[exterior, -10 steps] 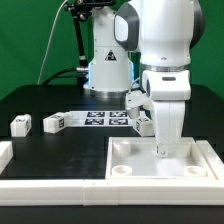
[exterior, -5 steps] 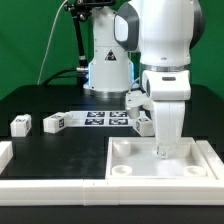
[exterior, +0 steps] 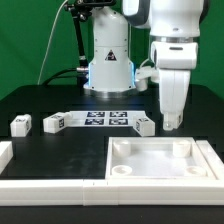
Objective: Assemble one leg
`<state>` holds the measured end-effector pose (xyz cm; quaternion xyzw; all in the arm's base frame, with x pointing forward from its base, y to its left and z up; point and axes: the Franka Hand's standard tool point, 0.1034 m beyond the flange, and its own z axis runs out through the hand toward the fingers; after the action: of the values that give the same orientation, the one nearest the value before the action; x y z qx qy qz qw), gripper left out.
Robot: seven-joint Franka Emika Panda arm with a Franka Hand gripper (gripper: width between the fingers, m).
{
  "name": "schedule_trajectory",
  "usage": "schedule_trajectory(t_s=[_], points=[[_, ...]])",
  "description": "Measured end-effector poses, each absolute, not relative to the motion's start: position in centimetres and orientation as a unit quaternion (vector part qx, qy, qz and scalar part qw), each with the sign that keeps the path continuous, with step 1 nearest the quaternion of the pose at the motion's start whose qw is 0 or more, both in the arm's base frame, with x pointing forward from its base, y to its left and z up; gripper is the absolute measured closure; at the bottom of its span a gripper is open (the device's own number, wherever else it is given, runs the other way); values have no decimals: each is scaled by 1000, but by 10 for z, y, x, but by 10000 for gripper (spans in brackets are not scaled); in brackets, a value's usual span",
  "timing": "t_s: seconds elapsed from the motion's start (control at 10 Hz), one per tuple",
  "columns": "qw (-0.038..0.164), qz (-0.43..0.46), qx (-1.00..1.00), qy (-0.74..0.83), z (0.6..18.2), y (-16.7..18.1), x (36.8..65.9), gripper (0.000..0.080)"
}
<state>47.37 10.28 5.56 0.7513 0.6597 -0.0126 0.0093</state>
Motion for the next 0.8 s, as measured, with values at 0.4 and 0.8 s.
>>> schedule_trajectory(t_s=[0.4, 0.8], points=[[7, -14, 793, 609, 51, 103, 473, 151], [-3, -7, 930, 368, 43, 112, 438, 151]])
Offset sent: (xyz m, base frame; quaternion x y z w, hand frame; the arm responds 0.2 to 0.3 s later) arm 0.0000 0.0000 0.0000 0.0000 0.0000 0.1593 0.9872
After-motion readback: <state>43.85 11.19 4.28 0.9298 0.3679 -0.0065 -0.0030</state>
